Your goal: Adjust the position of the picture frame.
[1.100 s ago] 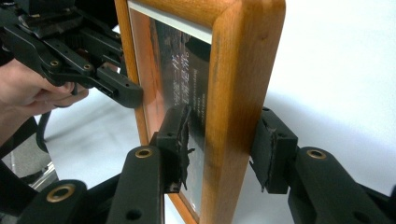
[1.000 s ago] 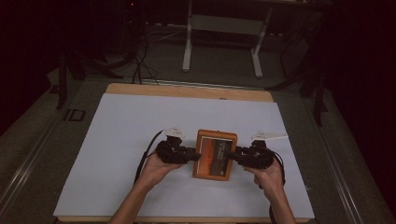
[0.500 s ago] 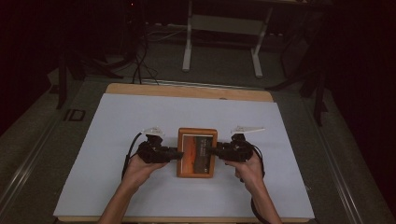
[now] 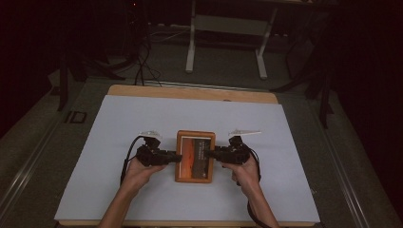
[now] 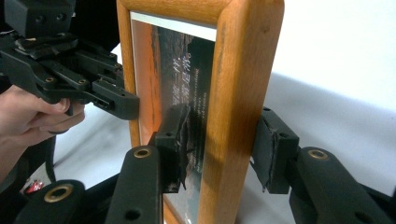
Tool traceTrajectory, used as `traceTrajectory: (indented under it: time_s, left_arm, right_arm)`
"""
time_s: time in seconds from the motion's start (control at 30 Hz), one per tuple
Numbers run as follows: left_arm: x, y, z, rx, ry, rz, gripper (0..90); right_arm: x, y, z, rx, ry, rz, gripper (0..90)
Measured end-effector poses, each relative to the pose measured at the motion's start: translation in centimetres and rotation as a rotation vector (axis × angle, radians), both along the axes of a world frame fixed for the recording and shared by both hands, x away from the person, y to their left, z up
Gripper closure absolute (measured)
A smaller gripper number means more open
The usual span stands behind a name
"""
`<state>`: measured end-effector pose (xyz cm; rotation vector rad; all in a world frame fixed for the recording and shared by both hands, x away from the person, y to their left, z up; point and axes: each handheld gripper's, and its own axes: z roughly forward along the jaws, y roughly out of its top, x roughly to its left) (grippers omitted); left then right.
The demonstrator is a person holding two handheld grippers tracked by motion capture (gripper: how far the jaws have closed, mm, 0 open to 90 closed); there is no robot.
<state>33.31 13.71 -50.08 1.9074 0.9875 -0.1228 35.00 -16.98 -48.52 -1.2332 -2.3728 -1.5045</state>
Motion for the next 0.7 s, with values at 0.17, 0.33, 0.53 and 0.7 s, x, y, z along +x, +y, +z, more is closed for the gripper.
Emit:
traceTrajectory:
  time_s: [0.17,0.33,0.53,0.7]
  left_arm:
    - [0.3,-0.5,0.0,0.041,0.002,0.036,66.6]
    - [0.9,-0.8,-0.1,0.076,0.034,0.068,64.3]
    - [1.3,-0.6,-0.7,0.071,0.096,0.103,62.8]
    - [2.3,-0.3,-1.5,0.041,0.147,0.088,61.3]
  right_arm:
    - [0.7,0.2,-0.2,-0.026,0.023,-0.009,57.5]
    - [1.8,0.5,-0.7,-0.065,0.067,-0.030,54.6]
    - [3.2,1.2,-1.2,-0.089,0.108,-0.031,53.0]
    - [3.6,1.2,-1.8,-0.101,0.136,-0.049,53.0]
